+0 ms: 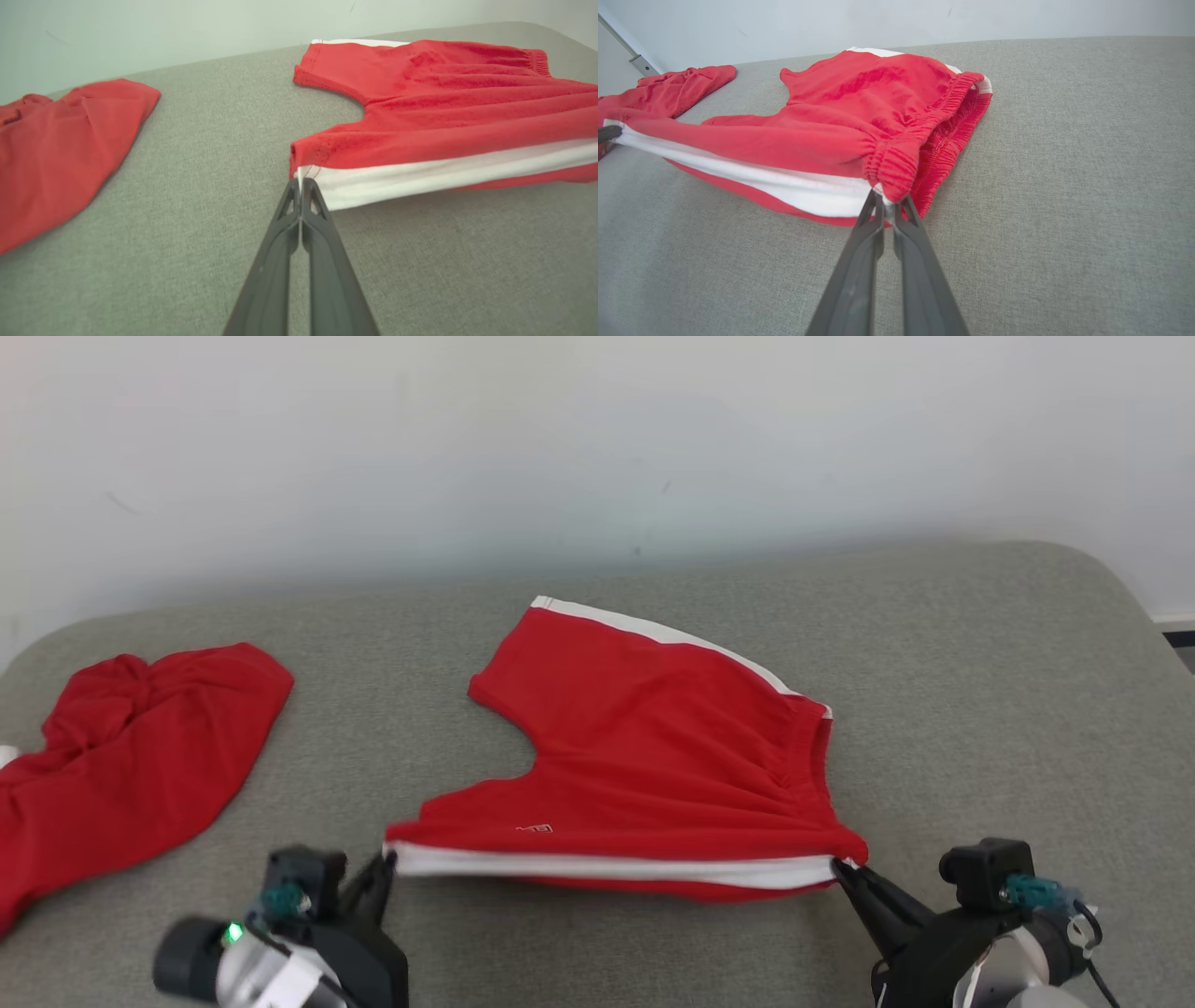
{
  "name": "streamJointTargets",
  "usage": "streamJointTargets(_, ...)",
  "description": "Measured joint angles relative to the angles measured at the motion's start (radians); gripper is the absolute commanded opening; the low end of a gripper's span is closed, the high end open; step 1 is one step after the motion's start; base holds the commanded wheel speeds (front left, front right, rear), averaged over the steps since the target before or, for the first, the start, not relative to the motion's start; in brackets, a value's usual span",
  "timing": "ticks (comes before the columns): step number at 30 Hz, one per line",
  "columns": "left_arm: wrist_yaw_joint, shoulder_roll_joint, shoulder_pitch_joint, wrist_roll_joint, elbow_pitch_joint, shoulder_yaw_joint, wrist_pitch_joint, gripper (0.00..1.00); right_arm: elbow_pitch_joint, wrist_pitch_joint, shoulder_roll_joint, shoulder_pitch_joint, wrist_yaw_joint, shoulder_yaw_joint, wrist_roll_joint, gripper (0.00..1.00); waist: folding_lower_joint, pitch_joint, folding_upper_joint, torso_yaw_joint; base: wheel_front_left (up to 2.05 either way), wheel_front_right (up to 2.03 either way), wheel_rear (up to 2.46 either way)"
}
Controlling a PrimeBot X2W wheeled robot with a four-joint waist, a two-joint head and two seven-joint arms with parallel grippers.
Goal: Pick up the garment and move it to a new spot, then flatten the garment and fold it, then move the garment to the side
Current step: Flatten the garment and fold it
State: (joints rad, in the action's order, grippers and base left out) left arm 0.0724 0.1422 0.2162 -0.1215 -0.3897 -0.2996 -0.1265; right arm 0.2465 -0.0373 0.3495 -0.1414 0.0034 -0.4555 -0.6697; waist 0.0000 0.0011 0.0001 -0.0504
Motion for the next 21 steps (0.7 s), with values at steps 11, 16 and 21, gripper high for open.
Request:
streamJointTargets(11,0.044,0.080,0.231,0.032,-0.005,-0.029,-0.128,0.00,-0.004,-0.132,0.008,-0.202,0.019,-0.006,-0.016,0.00,0.0001,0.053,0.0000,-0.053,0.00,0.00,0.00)
streamJointTargets(16,0.053,0.133,0.398,0.036,-0.028,-0.052,-0.201,0.00,0.016,-0.187,-0.030,-0.312,0.032,0.000,-0.052,0.00,0.0001,0.108,0.0000,-0.083,0.00,0.00,0.00)
streamJointTargets(21,0.060,0.169,0.545,0.030,-0.068,-0.084,-0.270,0.00,0.060,-0.231,-0.074,-0.403,0.032,0.003,-0.080,0.00,0.0002,0.172,0.0001,-0.115,0.00,0.00,0.00)
